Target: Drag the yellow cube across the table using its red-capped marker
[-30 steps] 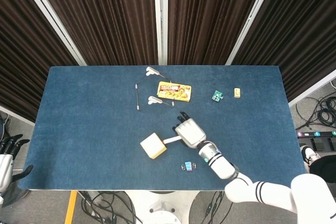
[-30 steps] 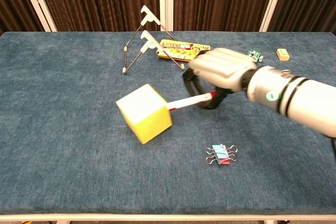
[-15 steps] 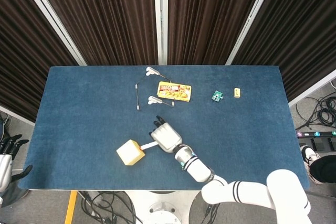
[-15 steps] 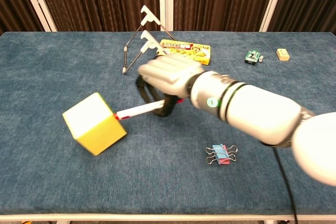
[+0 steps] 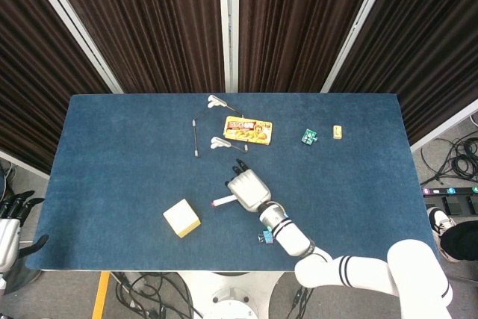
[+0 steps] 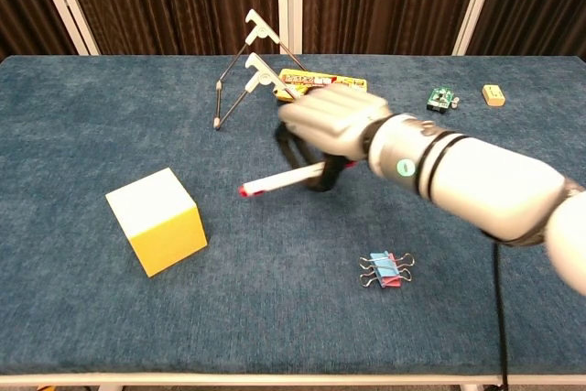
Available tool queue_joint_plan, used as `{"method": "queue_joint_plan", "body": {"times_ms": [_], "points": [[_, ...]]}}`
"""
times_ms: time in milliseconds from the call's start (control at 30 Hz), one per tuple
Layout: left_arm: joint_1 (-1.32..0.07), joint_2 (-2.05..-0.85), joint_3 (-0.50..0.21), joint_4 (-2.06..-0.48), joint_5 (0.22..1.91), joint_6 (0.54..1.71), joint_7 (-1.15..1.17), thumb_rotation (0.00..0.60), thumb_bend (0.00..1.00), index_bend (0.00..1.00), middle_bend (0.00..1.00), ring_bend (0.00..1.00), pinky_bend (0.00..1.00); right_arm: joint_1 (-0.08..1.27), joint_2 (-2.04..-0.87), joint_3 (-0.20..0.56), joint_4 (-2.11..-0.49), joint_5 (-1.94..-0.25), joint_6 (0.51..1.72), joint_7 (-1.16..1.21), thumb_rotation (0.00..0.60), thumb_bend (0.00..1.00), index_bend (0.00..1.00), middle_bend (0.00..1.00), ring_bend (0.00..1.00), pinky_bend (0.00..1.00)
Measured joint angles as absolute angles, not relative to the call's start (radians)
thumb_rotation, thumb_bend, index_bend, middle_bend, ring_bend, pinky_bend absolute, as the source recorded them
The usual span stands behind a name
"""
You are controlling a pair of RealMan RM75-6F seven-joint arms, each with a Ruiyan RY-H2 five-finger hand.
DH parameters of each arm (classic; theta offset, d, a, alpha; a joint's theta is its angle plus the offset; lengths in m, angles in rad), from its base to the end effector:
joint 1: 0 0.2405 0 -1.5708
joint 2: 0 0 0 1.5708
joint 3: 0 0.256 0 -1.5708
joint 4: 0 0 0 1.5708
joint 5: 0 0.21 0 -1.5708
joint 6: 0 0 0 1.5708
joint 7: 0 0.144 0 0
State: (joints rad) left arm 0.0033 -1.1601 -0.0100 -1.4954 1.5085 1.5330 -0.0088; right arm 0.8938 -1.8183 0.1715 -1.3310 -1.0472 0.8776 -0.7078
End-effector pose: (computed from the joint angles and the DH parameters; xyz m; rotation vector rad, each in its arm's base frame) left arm -0.3432 0.1446 0.1577 -1.3546 -0.8945 -0.7985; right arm -0.0809 -0.3279 -0.1048 2.1377 -0.6372 0.7856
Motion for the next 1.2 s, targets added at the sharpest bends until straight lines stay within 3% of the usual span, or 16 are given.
{"method": "queue_joint_plan", "body": {"times_ms": [133,233,600,800,933,1200], "points": [[-0.001,-1.159,-0.012,-1.509,1.51,1.531,0.003,0.6,0.23,0.31,0.27,0.18,0.2,0.874,-1.788,0.144,-1.326,-0.998,0.874,-0.721,0.6,0.36,0.42,0.45,0.11,0.06],[0.0,-1.157,-0.011,-1.518,1.509,1.531,0.011,0.6,0.23,0.31,0.27,0.18,0.2,0.859,-1.771,0.127,-1.329,-0.98,0.876,-0.724,0.6,0.32,0.36,0.4,0.09,0.06],[0.005,-1.153,-0.009,-1.514,1.514,1.542,0.003,0.6,0.23,0.31,0.27,0.18,0.2,0.781,-1.614,0.096,-1.454,-1.034,0.976,-0.661,0.6,0.31,0.22,0.29,0.08,0.06],[-0.003,-1.16,-0.015,-1.503,1.512,1.535,-0.006,0.6,0.23,0.31,0.27,0.18,0.2,0.662,-1.398,0.057,-1.594,-1.128,1.123,-0.566,0.6,0.31,0.15,0.21,0.01,0.06],[-0.011,-1.164,-0.019,-1.5,1.51,1.526,-0.004,0.6,0.23,0.31,0.27,0.18,0.2,0.529,-1.238,0.004,-1.665,-1.212,1.268,-0.459,0.6,0.25,0.13,0.19,0.0,0.05],[-0.024,-1.162,-0.024,-1.518,1.507,1.514,0.018,0.6,0.23,0.31,0.27,0.18,0.2,0.284,-1.1,-0.082,-1.689,-1.341,1.513,-0.229,0.6,0.24,0.13,0.2,0.0,0.05]]}}
